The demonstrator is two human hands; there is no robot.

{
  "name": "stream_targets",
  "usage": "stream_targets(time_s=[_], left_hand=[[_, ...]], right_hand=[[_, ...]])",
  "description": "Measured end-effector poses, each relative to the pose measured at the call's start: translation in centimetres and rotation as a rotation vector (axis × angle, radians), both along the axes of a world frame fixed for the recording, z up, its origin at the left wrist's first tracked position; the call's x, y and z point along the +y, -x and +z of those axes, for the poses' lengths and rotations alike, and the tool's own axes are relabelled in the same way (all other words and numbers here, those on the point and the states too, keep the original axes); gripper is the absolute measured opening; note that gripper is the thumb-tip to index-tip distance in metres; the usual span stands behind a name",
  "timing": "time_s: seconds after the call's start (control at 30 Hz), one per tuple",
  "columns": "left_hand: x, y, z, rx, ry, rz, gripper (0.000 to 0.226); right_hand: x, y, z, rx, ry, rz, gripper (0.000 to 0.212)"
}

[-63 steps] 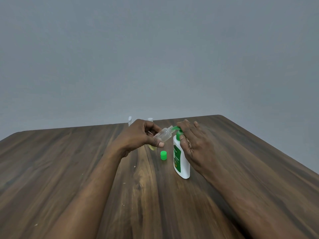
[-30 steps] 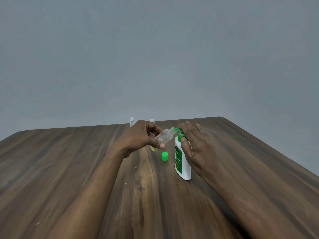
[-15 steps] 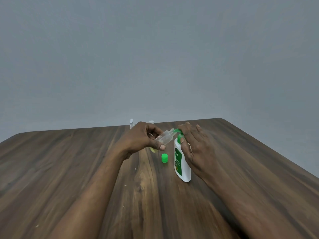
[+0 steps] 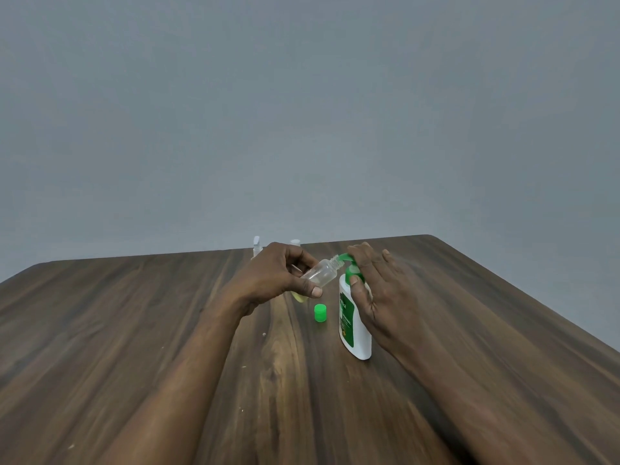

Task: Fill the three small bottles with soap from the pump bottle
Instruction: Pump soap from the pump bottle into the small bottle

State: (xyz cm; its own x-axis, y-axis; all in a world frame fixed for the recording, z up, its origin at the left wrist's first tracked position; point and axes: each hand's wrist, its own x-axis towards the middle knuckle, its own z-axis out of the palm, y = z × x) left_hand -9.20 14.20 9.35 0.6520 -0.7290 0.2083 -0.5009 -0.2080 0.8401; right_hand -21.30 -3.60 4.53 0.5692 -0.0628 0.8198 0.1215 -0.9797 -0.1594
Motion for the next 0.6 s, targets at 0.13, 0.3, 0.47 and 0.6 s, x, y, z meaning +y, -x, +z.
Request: stream_targets(time_s=[0.13,0.3,0.47,0.6], left_hand=[[0.04,-0.04,-0.01,-0.003,-0.003,0.012,0.037],[0.12,-0.09,-0.04,-0.010,-0.008,0.013,0.036],[0.07,-0.05,0.07,-0.010,0.003,0.015,0.036],[0.01,0.09,0.05,-0.016,-0.006,0.025,0.036]], right_hand=[[-0.14,-0.21,-0.27,0.004,0.015,-0.009,0.046],[-0.27,-0.23,-0.42,0.028,0.023,-0.023,0.048],[-0.18,-0.23,-0.20,0.022,-0.001,-0.019,0.049],[-0.12,-0.20,-0.10,0.034,-0.013,-0.006,0.050]])
